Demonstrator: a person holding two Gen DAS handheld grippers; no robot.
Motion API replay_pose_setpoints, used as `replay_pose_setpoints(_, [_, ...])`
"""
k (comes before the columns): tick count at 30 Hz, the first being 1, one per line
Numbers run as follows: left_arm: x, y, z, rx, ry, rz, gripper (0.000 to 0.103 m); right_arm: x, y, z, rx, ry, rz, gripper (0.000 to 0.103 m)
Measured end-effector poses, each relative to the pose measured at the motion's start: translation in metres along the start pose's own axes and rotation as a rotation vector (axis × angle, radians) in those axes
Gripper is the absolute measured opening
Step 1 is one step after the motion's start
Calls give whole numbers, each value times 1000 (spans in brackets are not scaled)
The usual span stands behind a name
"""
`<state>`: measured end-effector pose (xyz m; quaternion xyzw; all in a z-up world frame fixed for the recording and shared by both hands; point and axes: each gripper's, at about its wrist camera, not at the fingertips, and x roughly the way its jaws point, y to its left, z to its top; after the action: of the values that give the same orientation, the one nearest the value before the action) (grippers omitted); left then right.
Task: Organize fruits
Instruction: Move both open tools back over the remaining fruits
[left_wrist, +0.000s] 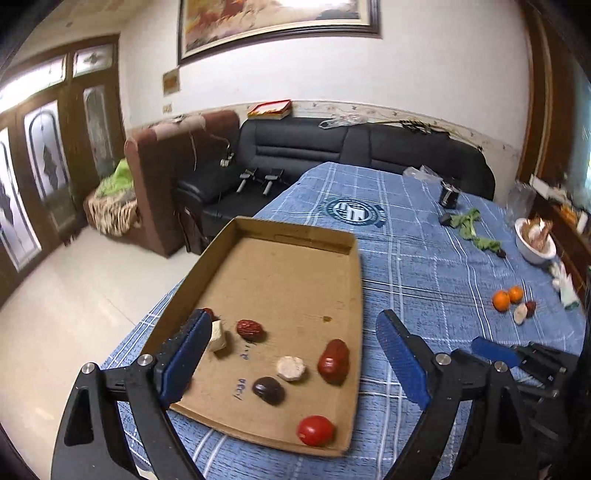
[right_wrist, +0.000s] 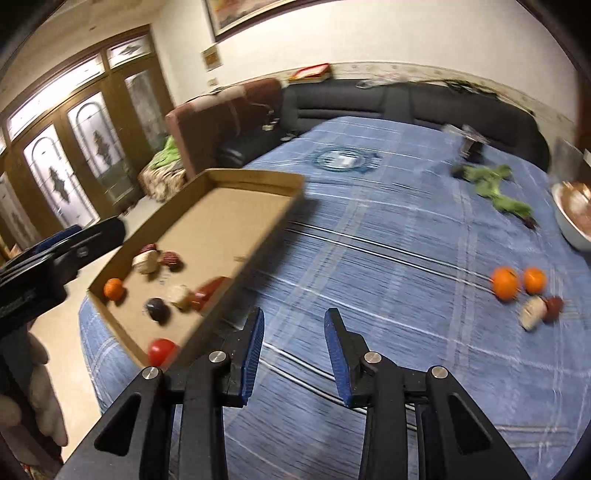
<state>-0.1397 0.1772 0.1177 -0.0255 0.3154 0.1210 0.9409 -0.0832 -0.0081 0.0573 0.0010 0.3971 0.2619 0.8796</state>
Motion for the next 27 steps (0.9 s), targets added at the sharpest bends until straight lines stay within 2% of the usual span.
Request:
replay_pose_setpoints(6, [-8, -45, -4, 99, -8, -26, 90, -21, -49, -12, 109, -20, -32, 38])
replay_pose_setpoints(12, [-12, -77, -8, 173, -11, -56, 90, -39, -76, -17, 151, -45, -58, 38])
replay_pose_setpoints(22, [-8, -100, -9, 212, -1, -78, 90, -57, -119, -23, 220, -75, -102, 38])
replay_pose_setpoints(27, [4, -105, -9, 205, 30, -117, 90, -60, -152, -29, 275, -72, -142, 38])
